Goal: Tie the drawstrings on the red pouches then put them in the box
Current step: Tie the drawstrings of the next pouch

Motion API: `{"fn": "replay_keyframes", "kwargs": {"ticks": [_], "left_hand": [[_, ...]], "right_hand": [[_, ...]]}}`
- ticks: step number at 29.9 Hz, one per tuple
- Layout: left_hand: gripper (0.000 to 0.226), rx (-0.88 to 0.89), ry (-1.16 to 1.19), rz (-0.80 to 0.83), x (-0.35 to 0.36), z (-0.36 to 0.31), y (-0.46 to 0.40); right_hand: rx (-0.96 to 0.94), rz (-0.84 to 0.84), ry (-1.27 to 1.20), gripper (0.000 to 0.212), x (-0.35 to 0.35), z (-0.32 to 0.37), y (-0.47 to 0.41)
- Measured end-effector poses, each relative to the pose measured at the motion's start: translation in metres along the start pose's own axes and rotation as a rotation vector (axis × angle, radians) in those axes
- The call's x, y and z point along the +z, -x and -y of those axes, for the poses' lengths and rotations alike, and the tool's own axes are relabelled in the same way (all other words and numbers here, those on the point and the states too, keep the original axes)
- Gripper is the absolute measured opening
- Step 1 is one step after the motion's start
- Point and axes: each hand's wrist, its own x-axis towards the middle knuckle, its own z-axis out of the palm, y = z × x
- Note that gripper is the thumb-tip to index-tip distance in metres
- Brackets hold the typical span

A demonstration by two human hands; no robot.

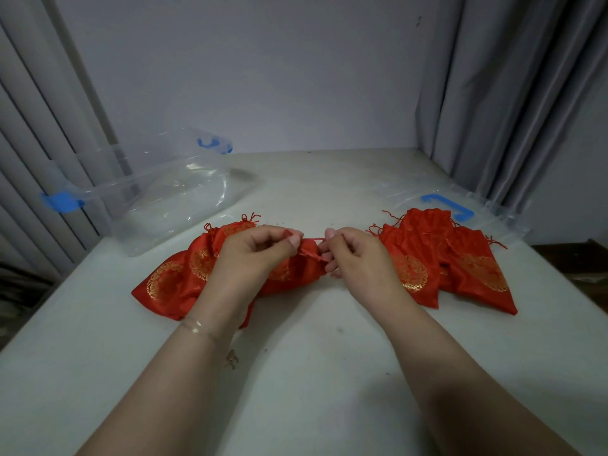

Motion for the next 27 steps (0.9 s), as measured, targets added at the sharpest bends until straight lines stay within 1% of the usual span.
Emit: {"fn": "replay_keyframes", "kwargs": {"ticks": [3, 5, 9, 12, 15, 19, 21, 24, 25, 27], "left_hand": [[0.013, -0.075, 0.020, -0.066, -0.002, 0.002, -0.002], [0.017, -0.102, -0.005, -0.049, -0.001, 0.003, -0.002], [0.012, -0.207, 0.044, 0.015, -0.002, 0.003, -0.002], [0.011, -0.334, 0.140, 0.038, -0.005, 0.001, -0.004], [0.010, -0.389, 0.198, 0.059, -0.008, 0.000, -0.006], [0.013, -0.375, 0.181, 0.045, -0.007, -0.001, -0.005], [0.017, -0.335, 0.119, 0.054, -0.007, -0.001, -0.004], [0.027, -0.252, 0.028, 0.117, -0.005, 0.001, -0.002], [0.027, -0.222, 0.021, 0.137, -0.003, 0.002, -0.001], [0.020, -0.166, 0.040, 0.177, 0.000, 0.001, 0.001]], "right_hand": [[-0.143, -0.033, 0.042, 0.022, 0.002, -0.001, 0.000], [-0.224, -0.027, 0.053, 0.016, 0.002, -0.001, 0.001], [-0.380, 0.050, 0.111, 0.018, -0.002, 0.001, 0.003], [-0.402, 0.116, 0.117, 0.017, -0.004, 0.003, 0.004], [-0.360, 0.206, 0.082, 0.015, -0.005, 0.006, 0.006], [-0.271, 0.270, 0.057, 0.019, -0.008, 0.009, 0.008], [-0.247, 0.228, 0.050, 0.016, -0.007, 0.010, 0.008], [-0.272, 0.111, 0.022, 0.017, -0.008, 0.011, 0.005], [-0.277, 0.110, 0.023, 0.018, -0.009, 0.010, 0.004], [-0.256, 0.177, 0.045, 0.022, -0.009, 0.006, 0.002]]}}
